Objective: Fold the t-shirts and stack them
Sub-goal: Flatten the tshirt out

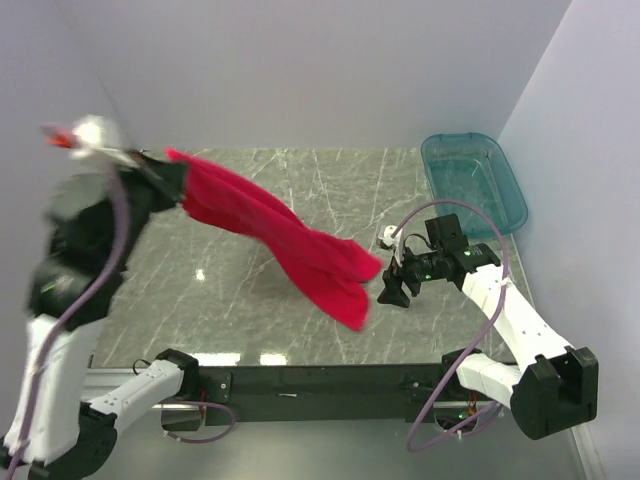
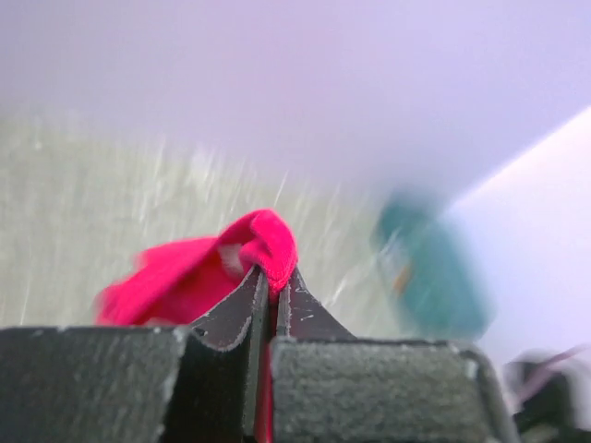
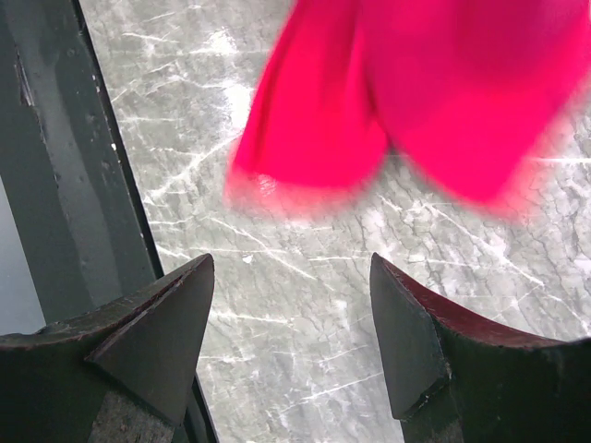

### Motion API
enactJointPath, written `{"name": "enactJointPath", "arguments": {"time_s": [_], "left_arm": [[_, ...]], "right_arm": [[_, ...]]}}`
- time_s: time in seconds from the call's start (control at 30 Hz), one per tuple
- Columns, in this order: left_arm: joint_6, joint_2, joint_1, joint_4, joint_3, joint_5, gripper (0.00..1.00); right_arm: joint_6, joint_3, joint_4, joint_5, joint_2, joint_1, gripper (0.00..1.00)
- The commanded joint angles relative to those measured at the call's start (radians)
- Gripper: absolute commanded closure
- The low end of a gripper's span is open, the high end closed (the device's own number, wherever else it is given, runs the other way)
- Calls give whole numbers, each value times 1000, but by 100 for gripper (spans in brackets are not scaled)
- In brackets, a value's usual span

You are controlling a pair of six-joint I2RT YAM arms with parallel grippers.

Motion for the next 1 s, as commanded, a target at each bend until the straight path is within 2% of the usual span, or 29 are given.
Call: {"name": "enactJointPath", "arguments": {"time_s": [0.0,0.07,0.1,0.13,0.17,0.2,0.27,0.3,0.43,0.53,0.63,0.7,0.73,0.83,0.97], "left_arm": [[30,43,4,-43,319,-118,99],[38,156,4,-69,482,-37,99],[30,201,4,-85,633,6,99],[20,242,4,-99,689,59,99],[-29,312,4,-90,723,200,99],[-60,340,4,-69,725,271,99],[-167,394,2,44,658,427,99],[-206,405,-1,89,545,551,99],[-205,506,-203,177,330,505,99],[-203,714,-306,247,184,558,99],[-181,892,-355,348,93,560,99],[-177,987,-357,385,97,569,99],[-157,1067,-358,378,120,563,86],[-102,1124,-363,338,220,476,56],[-16,1051,-364,306,305,371,41]], "right_arm": [[-7,4,-2,-17,-24,3,25],[-7,2,-3,-16,-24,0,25],[-7,5,-3,-14,-26,-1,25],[-7,5,-3,-16,-27,-3,25],[-7,4,-3,-17,-33,-8,25],[-7,4,-2,-17,-37,-12,25],[-6,4,-2,-21,-44,-18,25],[-7,2,-2,-21,-46,-24,25],[-6,1,1,-21,-49,-37,25],[-6,4,1,-7,-47,-43,25],[0,2,6,4,-61,-66,25],[0,-2,7,4,-81,-87,25],[-1,-5,7,4,-90,-95,25],[-18,-13,9,7,-121,-118,25],[-92,-9,-31,-43,-121,-118,24]]}}
